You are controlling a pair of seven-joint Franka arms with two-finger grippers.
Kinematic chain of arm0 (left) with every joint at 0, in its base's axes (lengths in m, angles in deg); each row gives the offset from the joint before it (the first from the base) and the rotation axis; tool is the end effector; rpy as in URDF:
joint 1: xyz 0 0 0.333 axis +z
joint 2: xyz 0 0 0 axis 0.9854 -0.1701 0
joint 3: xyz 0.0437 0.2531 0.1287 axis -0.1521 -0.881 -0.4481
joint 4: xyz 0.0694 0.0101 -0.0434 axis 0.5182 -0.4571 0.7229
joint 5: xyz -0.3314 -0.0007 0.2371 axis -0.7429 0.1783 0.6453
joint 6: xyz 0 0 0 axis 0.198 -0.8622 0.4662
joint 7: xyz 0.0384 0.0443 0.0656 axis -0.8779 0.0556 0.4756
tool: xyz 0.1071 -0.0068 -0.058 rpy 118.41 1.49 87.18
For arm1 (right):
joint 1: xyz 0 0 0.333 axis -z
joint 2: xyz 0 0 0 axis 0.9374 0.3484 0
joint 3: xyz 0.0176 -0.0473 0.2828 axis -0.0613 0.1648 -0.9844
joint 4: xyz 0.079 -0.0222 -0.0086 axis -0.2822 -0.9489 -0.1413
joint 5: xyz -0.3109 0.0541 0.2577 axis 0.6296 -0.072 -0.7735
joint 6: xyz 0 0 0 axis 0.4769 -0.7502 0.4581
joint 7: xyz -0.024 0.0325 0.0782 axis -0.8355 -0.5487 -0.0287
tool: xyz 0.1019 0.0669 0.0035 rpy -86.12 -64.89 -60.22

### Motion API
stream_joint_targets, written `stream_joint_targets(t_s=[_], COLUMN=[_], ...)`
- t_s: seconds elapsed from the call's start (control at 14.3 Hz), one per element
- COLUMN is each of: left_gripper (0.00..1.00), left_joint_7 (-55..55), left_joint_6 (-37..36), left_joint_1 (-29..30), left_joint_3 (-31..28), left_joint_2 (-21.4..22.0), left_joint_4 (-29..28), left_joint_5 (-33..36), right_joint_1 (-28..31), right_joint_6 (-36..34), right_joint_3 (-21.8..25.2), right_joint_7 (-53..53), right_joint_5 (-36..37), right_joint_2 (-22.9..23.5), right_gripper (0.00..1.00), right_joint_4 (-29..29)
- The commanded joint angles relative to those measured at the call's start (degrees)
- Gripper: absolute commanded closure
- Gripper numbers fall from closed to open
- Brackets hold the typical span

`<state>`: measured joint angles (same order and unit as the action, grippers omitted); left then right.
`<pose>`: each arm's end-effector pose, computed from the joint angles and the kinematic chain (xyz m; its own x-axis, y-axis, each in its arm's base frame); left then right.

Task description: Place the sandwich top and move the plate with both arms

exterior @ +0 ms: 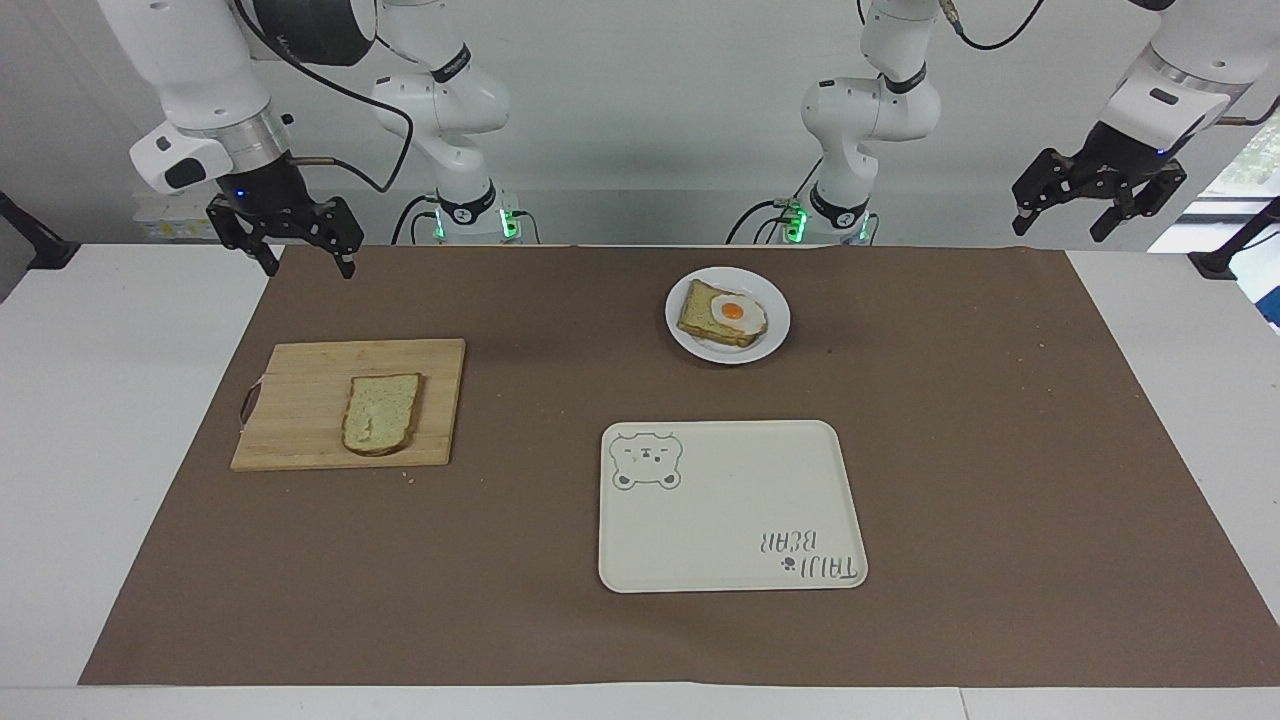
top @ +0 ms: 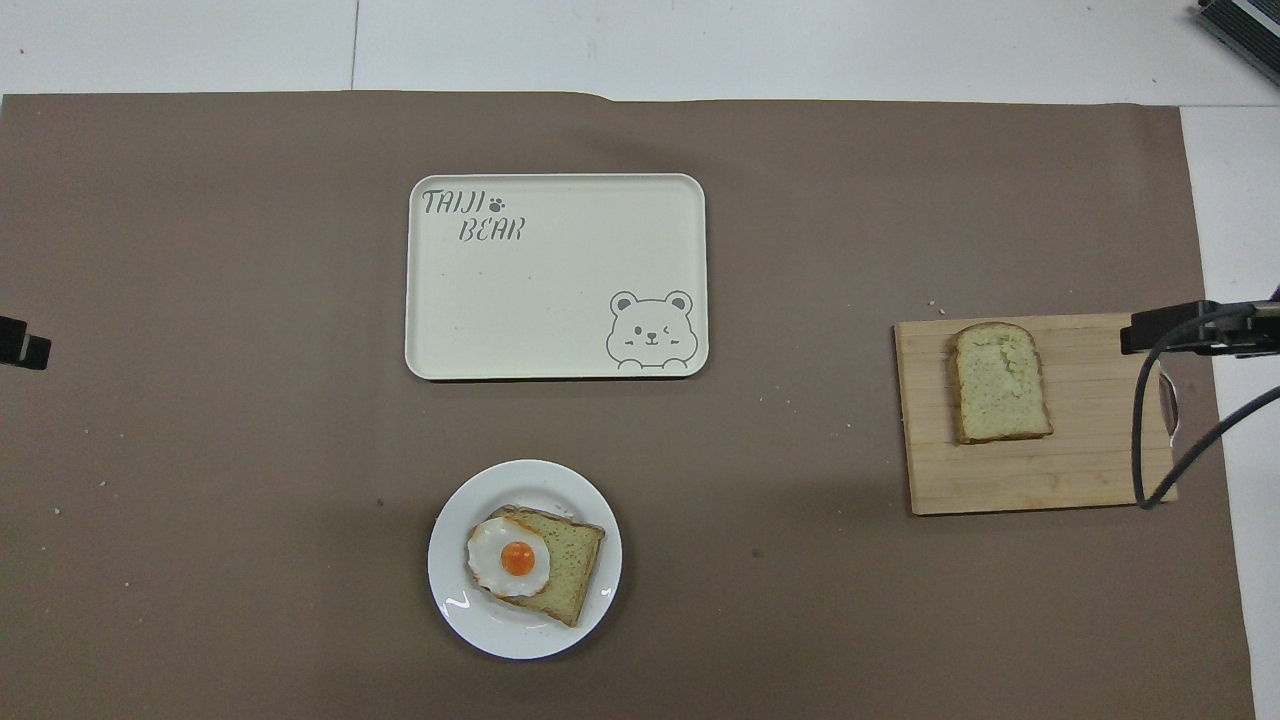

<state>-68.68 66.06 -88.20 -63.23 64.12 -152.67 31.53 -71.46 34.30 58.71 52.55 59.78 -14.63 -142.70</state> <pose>0.5468 0.0082 0.6390 0.9901 -0.1399 -0.0120 -0.1394 -0.9895 0.0387 0.5564 -0.0355 0.5665 0.9971 -0.0540 0.0540 -0.0543 -0.9985 0.0037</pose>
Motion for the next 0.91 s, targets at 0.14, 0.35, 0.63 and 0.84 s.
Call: stream_joint_targets(t_s=[0.14, 0.35, 0.63, 0.84], left_gripper=[0.0, 0.0, 0.0, 0.0], left_joint_7=[-0.1, -0.1, -0.1, -0.1], left_joint_6=[-0.3, -0.3, -0.3, -0.3], left_joint_1=[-0.3, -0.3, -0.3, -0.3], left_joint_3=[-0.1, -0.1, -0.1, -0.1], left_joint_2=[1.3, 1.3, 1.3, 1.3], left_joint_4=[-1.3, -1.3, -1.3, -1.3], left_joint_5=[0.6, 0.6, 0.6, 0.6], right_joint_1=[2.2, 3.1, 4.5, 6.6], right_joint_6=[4.3, 9.0, 12.1, 19.3], right_joint_3=[-0.2, -0.2, -0.2, -0.2], right_joint_7=[0.7, 0.8, 1.1, 6.6], right_joint_5=[-0.1, -0.1, -1.7, -4.0], right_joint_2=[0.4, 1.2, 6.5, 9.2], right_gripper=[0.0, 0.0, 0.0, 0.0], right_joint_4=[-5.3, -9.1, -9.6, -12.8])
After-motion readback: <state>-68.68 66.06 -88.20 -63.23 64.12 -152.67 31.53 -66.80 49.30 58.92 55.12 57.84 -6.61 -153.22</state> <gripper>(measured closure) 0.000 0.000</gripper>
